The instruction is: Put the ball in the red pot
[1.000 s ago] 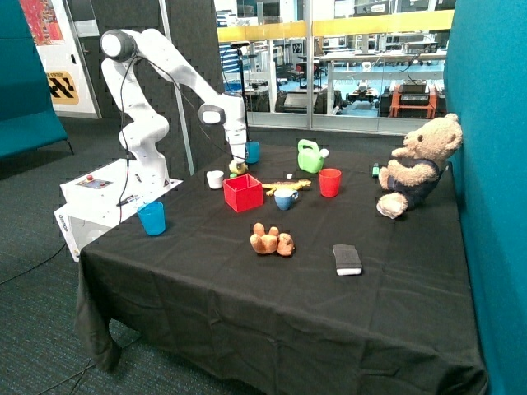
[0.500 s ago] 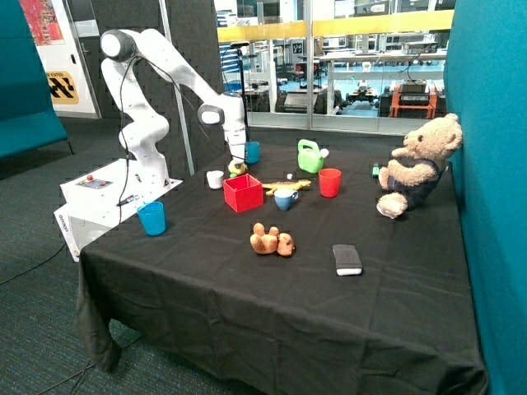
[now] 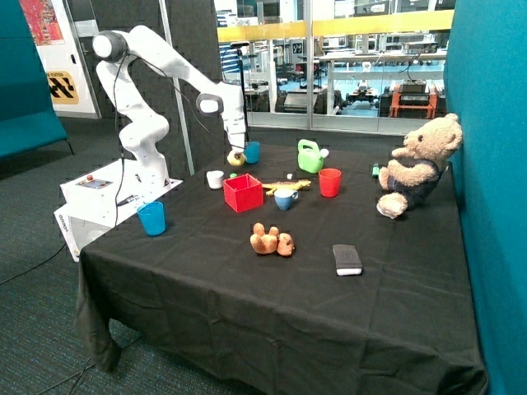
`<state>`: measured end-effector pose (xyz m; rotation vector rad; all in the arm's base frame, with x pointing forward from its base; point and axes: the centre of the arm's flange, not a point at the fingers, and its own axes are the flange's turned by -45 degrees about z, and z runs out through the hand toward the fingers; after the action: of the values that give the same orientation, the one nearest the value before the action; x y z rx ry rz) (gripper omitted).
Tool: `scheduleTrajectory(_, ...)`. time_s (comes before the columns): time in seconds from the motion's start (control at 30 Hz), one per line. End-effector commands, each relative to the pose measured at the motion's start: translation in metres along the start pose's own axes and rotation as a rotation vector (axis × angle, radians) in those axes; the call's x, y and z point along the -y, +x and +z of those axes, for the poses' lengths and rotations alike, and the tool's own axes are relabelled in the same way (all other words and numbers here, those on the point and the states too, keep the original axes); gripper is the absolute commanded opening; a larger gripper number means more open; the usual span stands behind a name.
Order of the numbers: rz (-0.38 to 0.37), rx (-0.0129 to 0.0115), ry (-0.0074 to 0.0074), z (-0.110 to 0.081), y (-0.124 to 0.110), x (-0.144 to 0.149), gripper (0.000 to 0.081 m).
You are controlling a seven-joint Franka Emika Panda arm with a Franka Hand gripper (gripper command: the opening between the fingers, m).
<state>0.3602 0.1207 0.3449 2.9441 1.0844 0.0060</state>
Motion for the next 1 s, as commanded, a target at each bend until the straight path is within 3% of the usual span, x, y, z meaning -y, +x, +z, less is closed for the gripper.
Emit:
scheduleTrajectory(0.0,0.005,0.0021,0.0052,-0.038,0.006,-0.009,0.0)
scheduleTrajectory(0.37,0.032,0.0022,0.0052,-0.076,0.013,-0.022,0.0)
scheduleTrajectory(0.63,0.038,0.0022,0.0052,-0.092,0.016,-0.029,0.0)
scheduleTrajectory(0.97,0.091,0.0024,0.0051,-0.107,0.045,-0.057,0.0)
